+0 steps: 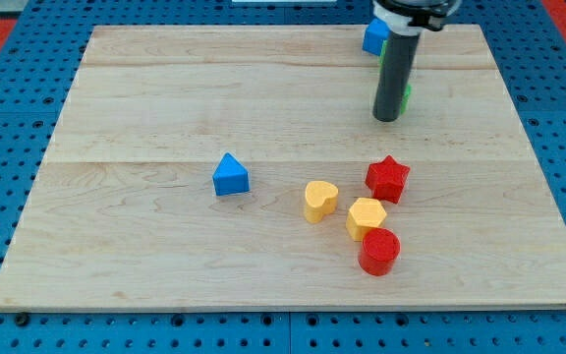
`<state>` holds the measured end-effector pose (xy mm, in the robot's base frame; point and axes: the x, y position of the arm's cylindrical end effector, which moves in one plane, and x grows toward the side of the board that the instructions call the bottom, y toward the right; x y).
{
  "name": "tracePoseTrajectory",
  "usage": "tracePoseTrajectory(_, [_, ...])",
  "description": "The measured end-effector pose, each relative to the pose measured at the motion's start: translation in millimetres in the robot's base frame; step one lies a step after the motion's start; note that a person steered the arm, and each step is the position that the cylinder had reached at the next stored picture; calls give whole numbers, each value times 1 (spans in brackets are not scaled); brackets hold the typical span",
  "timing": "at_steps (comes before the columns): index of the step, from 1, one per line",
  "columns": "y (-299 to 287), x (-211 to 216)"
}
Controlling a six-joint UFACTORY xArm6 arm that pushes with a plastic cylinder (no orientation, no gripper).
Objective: Push the green circle to the right side of the board
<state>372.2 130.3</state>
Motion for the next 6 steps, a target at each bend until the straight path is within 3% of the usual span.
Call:
tracePoseTrajectory(1, [-58, -19])
tracePoseTrajectory(2, [-7, -36])
tracePoseTrajectory(3, [33, -18])
tracePoseTrajectory(4, [-26, -11])
tracePoseTrajectory(6, [-243, -9])
